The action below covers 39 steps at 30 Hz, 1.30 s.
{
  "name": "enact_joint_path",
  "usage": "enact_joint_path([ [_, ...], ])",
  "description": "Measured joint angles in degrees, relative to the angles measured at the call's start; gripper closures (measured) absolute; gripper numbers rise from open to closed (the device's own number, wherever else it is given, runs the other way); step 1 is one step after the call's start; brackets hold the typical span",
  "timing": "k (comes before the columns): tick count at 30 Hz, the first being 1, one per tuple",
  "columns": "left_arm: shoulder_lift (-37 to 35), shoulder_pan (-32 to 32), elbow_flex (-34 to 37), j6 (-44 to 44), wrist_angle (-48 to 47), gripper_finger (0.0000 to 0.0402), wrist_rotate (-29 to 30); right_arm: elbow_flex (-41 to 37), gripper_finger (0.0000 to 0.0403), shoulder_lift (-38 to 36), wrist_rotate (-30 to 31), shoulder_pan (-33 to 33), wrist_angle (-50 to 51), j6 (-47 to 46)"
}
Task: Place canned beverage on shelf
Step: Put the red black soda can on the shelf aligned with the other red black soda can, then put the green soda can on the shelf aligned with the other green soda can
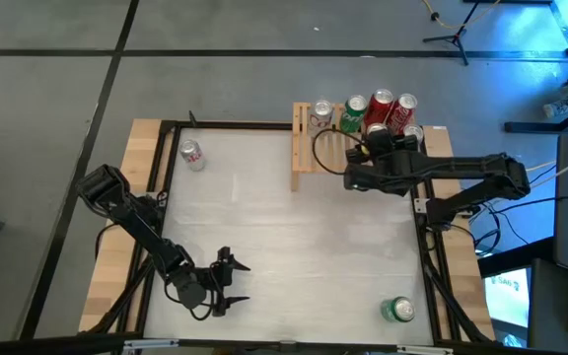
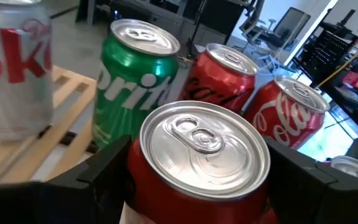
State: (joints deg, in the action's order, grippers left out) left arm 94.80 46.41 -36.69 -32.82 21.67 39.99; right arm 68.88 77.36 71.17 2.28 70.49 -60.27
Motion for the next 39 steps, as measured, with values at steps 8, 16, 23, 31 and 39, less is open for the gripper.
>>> enact_joint_path([
  [8, 0.0, 0.0, 0.0, 0.0, 0.1, 0.0034, 0.0, 0.0, 0.0113, 0.0, 1.3, 0.0, -3.3, 0.5],
  [16, 0.0, 0.0, 0.0, 0.0, 1.2, 0.0034, 0.0, 0.0, 0.0102, 0.7, -0.2, 2.0, -3.6, 0.6],
  [23, 0.0, 0.0, 0.0, 0.2, 1.3, 0.0034, 0.0, 0.1, 0.0024, 1.2, 2.1, 1.9, -3.4, 0.8],
  [31, 0.0, 0.0, 0.0, 0.3, 1.5, 0.0034, 0.0, 0.7, 0.0013, 1.2, 1.2, 1.9, -2.7, 4.2],
  [39, 0.0, 0.0, 0.0, 0.4, 1.5, 0.0034, 0.0, 8.7, 0.0012, 1.2, -6.7, 1.6, -1.4, 15.8],
])
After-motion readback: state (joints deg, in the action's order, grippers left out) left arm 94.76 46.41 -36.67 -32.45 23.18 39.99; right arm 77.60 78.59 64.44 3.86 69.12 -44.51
